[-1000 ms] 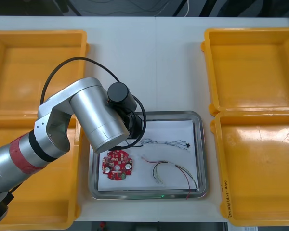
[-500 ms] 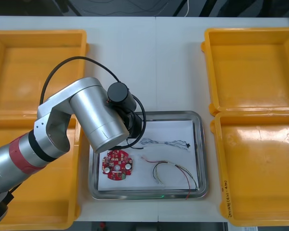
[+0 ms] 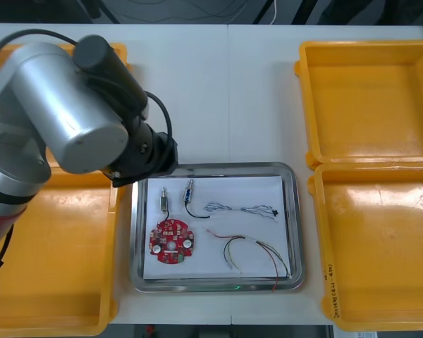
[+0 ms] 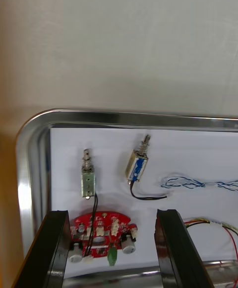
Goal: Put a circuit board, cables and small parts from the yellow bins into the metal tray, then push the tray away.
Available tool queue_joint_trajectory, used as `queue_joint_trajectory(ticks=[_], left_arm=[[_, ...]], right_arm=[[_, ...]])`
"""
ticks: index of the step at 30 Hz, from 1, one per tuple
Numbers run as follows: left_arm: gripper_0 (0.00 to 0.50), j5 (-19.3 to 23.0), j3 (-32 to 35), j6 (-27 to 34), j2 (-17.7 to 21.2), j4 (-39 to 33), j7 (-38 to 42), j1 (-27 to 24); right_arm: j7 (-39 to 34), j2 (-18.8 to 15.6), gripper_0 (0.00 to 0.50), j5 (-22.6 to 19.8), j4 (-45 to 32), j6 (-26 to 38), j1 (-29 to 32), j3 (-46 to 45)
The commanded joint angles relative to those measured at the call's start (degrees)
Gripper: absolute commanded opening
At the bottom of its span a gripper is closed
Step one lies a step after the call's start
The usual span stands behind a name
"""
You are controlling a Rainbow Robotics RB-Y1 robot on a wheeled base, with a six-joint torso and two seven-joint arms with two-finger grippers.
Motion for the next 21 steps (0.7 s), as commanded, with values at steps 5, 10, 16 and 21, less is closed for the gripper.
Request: queue_joint_trajectory(ticks=[5,10,16,21], left_arm=[[0.500,9.2,12.5,5.3,7.1,-3.7,-4.9,-1.0],[0.500,13.1,17.7,5.3,10.4,-3.7,-9.7,-1.0],[0.500,16.6,24.3,5.3,13.1,-3.6,-15.1,1.3],[0.500,18.8,28.8,5.3,15.3,-3.6,-19.3,4.4]], right_arm=[[0.0,-2.9,0.500,-4.0,-2.6,-1.4,-1.2,1.8],[-1.0,-3.3,0.500,-4.8,-5.5,-1.4,-4.3,6.4],[-1.9,-3.3,0.500,-5.6,-7.0,-1.4,-9.7,13.5],[-2.6,-3.0,0.500,-6.1,-8.0,-1.7,-14.3,19.8]])
